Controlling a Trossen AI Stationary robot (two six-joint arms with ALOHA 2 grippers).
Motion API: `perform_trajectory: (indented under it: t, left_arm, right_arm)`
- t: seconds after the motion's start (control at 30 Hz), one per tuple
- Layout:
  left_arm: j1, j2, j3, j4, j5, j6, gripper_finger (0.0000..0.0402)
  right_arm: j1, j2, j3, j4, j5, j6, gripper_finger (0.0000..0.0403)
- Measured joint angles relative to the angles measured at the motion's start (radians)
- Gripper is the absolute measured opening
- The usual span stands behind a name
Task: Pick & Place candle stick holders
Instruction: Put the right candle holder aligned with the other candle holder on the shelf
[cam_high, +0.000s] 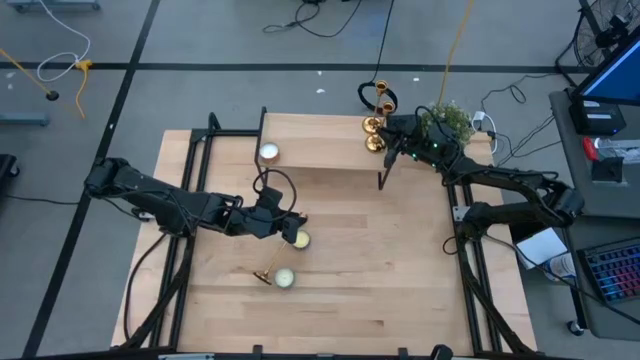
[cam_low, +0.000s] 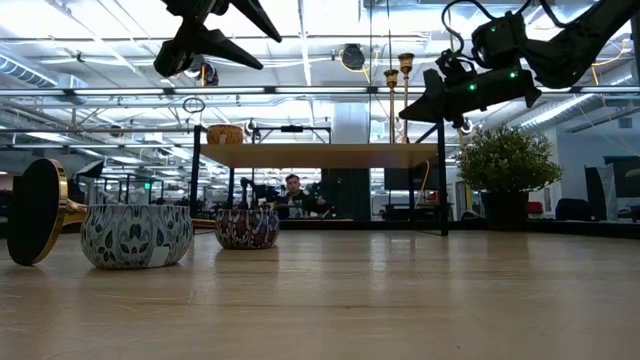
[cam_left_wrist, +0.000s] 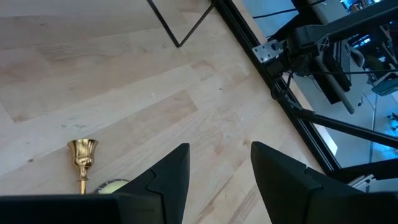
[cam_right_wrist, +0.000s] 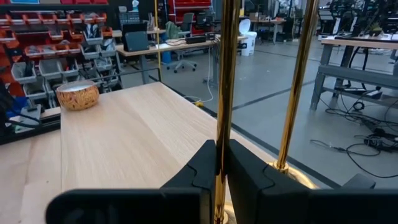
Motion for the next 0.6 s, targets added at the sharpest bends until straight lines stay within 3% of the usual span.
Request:
perform_trajectory:
  t: [0.6]
  left_arm:
    - [0.000, 0.000, 0.000, 0.006, 0.000, -0.003, 0.0177]
  right_arm:
    - [-0.001, 0.001, 0.025, -0.002, -0.031, 0.001, 0.0019]
